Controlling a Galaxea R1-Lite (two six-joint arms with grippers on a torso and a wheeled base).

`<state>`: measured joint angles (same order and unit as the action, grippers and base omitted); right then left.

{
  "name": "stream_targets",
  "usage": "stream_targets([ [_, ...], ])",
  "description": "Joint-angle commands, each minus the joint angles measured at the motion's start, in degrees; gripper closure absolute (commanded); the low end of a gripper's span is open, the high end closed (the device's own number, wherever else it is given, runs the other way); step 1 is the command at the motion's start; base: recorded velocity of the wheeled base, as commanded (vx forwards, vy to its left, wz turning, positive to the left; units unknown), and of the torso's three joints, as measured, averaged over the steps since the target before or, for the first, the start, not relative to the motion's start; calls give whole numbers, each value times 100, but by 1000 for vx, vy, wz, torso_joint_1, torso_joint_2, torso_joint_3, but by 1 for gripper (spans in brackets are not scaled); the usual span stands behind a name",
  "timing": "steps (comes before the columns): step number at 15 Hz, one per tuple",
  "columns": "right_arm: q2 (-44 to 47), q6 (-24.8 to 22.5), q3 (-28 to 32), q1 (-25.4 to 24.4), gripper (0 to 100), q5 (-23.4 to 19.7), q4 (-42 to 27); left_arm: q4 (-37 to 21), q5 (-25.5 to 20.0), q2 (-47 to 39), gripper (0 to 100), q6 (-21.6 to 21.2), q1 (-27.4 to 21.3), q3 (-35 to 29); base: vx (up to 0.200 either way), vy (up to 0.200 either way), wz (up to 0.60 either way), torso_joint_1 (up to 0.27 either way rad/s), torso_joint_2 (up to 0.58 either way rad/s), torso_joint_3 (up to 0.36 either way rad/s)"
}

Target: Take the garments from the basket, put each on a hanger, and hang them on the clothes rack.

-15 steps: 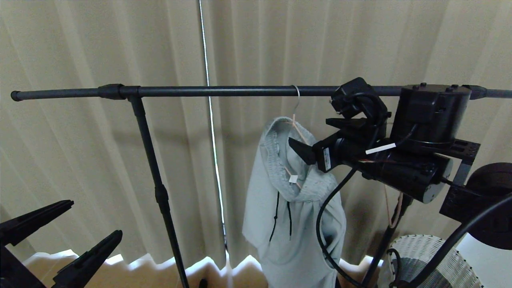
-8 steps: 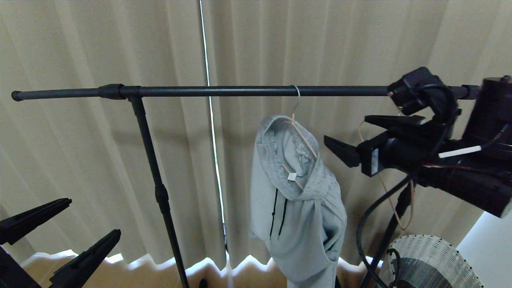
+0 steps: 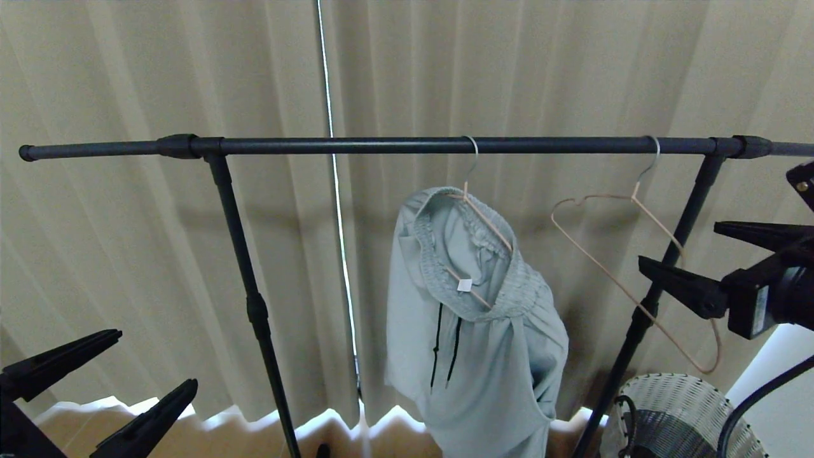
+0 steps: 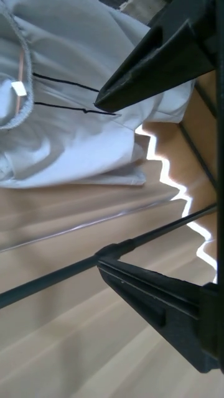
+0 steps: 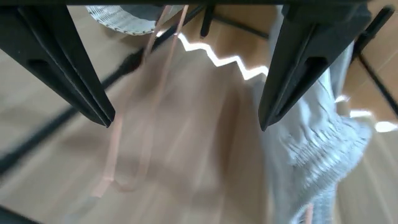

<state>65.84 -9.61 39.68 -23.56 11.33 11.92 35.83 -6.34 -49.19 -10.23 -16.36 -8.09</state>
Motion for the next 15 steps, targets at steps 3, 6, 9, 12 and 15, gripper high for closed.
stream_targets([
  [3, -493, -191, -734, 309, 0, -16, 486, 12, 10, -346, 0, -6, 19, -8, 0, 0, 0, 0, 0, 0],
  [6, -458, -296, -1375, 563, 0, -34, 1532, 12, 10, -355, 0, -6, 19, 10, -200, 0, 0, 12, 5, 2],
  [9, -441, -358, -1577, 695, 0, -34, 1752, 12, 10, -363, 0, -6, 19, 10, -200, 0, 0, 1, 4, 5],
  [12, -432, -358, -1577, 695, 0, -34, 1743, 12, 10, -363, 0, -6, 19, 10, -200, 0, 0, 1, 1, 1],
  [15, -414, -358, -1577, 695, 0, -34, 1735, 12, 10, -346, 0, -14, 10, 36, -200, 0, 0, 1, 4, -1],
])
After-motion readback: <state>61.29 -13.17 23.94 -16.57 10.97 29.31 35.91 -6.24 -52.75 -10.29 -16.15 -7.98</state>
